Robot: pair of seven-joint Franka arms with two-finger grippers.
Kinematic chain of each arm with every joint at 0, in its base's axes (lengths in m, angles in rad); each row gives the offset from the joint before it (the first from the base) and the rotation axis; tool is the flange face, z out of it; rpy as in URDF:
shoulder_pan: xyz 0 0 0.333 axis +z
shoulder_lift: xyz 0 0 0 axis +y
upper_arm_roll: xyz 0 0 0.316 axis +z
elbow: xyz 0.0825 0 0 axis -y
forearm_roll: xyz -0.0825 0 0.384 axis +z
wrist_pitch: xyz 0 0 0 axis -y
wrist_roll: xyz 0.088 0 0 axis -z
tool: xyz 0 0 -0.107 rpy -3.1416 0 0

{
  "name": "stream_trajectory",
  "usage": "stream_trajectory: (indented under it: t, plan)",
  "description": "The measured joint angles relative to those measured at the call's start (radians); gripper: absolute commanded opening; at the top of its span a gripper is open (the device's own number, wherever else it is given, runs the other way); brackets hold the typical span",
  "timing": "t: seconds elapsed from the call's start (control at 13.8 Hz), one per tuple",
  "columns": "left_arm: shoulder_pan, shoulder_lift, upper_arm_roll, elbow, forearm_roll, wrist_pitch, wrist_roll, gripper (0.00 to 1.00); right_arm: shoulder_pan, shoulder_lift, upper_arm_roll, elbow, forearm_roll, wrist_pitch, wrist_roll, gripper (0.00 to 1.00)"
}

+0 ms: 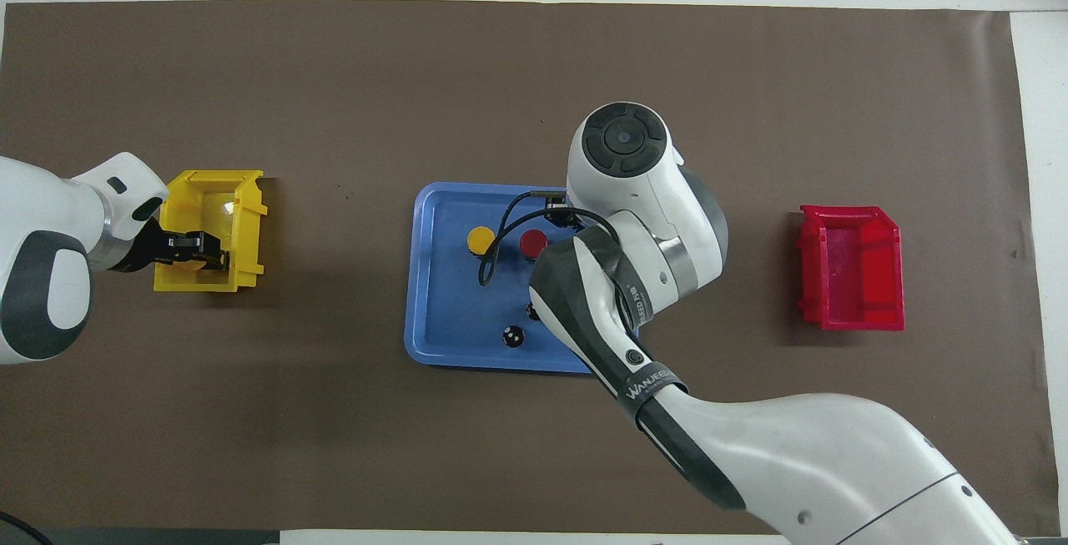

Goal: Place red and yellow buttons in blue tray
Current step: 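Release the red button in the tray while the left gripper carries yellow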

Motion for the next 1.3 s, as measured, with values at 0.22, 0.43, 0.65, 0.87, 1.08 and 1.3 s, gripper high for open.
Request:
stream_trajectory:
  t: [0.22, 0.43, 0.65, 0.87, 1.08, 1.3]
  plan:
    - [0.0, 0.0, 0.0, -0.007, 0.0, 0.02, 0.0, 0.02, 0.0, -0.016, -0.003, -0.014, 0.0, 0.009, 0.0, 1.0]
    - [0.0, 0.001, 0.0, 0.006, 0.0, 0.007, 0.0, 0.02, -0.009, -0.023, -0.014, 0.02, -0.016, 0.013, 0.0, 1.0]
    - [-0.004, -0.001, -0.008, 0.184, -0.002, -0.225, -0.003, 0.02, -0.077, -0.062, -0.028, 0.11, -0.024, -0.067, -0.001, 1.0]
    - [-0.08, 0.0, -0.021, 0.38, -0.007, -0.351, -0.127, 0.02, -0.219, -0.16, -0.03, 0.177, -0.026, -0.234, -0.106, 1.0]
    - [-0.279, 0.033, -0.032, 0.366, -0.017, -0.256, -0.364, 0.02, -0.342, -0.27, -0.03, 0.182, -0.026, -0.378, -0.236, 1.0]
    - [-0.413, 0.071, -0.036, 0.285, -0.044, -0.115, -0.468, 0.02, -0.477, -0.337, -0.028, 0.181, -0.025, -0.49, -0.394, 1.0]
